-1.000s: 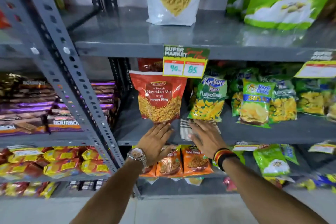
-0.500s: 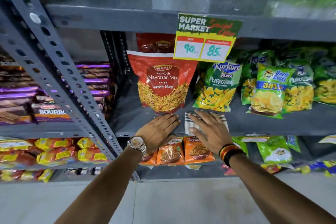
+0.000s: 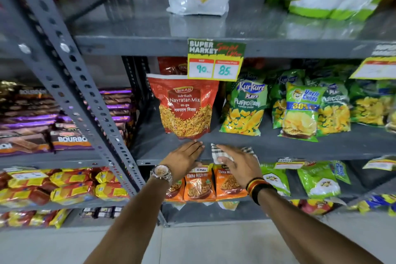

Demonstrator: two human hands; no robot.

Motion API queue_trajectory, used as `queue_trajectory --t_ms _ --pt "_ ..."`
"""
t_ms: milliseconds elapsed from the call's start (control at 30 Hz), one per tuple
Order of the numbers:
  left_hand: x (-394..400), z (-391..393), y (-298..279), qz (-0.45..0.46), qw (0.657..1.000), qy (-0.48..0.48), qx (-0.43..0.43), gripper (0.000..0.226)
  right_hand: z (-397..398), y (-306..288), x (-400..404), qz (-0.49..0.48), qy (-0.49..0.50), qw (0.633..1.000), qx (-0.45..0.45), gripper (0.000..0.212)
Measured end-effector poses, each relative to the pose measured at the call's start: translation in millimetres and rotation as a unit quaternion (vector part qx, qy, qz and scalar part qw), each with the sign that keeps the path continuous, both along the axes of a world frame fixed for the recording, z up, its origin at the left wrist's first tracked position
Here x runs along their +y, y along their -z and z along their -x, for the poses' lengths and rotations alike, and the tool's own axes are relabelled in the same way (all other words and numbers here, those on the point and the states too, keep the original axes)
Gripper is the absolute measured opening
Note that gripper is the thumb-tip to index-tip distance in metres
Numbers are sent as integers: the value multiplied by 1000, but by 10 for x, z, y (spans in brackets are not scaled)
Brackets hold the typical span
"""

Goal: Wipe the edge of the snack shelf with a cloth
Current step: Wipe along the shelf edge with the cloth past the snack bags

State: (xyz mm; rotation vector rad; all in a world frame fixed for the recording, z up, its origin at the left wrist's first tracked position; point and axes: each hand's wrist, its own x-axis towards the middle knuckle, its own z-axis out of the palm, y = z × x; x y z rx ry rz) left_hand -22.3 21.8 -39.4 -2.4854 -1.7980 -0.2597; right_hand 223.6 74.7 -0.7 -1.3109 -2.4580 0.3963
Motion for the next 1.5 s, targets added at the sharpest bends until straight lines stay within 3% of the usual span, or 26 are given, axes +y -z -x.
queue_trajectory --t_ms 200,467,733,933,1167,1333,1500 --pt "-502 -108 -720 -57 998 13 15 62 -388 -914 -380 68 -61 986 139 41" --pt "-1114 21 -2297 -202 977 -34 52 58 -454 -2632 -640 -23 -190 955 225 40" --pt "-1427 560 -3722 -270 941 -107 174 62 38 -3775 -429 -105 -249 917 293 33" --pt "-1268 1080 -4499 -282 911 -140 266 65 702 -4132 -46 -117 -215 938 246 47" --pt "-848 1559 -5087 -329 870 -81 358 65 1578 -4235 199 -114 -193 952 209 49" --pt "-670 1722 -5150 -396 830 -44 389 61 2128 -4193 419 -108 -176 961 183 50" --pt "-646 1780 -5129 -406 823 -39 396 59 2686 -4247 617 -109 -184 961 173 41"
